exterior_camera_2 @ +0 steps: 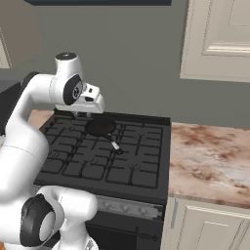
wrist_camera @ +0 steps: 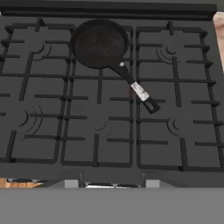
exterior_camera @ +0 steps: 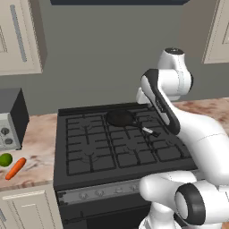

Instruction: Put the carrot and lime in the pan. Then turn on the rear center burner and set the heat to medium.

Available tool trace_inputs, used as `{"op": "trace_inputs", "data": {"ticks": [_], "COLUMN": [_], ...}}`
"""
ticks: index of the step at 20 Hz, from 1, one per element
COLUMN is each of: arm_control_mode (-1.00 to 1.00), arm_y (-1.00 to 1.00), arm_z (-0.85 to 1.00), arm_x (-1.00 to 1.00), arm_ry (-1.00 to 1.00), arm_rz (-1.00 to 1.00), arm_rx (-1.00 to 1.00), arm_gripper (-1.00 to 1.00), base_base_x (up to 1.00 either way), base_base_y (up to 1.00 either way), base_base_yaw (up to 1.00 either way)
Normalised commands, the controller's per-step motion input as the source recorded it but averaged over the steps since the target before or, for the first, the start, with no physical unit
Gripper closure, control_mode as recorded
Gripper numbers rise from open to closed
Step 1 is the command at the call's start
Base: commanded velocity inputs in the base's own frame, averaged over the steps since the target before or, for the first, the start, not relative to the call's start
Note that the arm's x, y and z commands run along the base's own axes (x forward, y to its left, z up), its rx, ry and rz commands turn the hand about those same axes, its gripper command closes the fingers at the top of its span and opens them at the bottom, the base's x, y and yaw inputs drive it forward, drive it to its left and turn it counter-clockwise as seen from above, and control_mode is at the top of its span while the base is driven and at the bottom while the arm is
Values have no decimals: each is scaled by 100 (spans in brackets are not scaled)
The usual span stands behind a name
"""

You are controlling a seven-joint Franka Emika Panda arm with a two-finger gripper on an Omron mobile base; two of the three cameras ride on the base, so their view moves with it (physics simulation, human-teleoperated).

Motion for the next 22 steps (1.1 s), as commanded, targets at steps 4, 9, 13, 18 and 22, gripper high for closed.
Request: {"op": "trace_inputs", "data": {"ticks": [4,9,13,18,22], "arm_control_mode": [-100,-100,-100,-100,-100], "arm_y": [32,65,88,100,75], "arm_z": [-5,-16,-14,-1,3], "arm_x": [-13,0,-25,-28,-38], "arm_ry": [0,1,0,-3,-3], "arm_rz": [4,-1,-2,-1,0], "arm_rx": [-1,-8,-2,0,9], "arm_gripper": [-100,-100,-100,-100,-100], "base_base_x": [0,0,0,0,0], "base_base_y": [0,0,0,0,0], "base_base_yaw": [0,0,0,0,0]}}
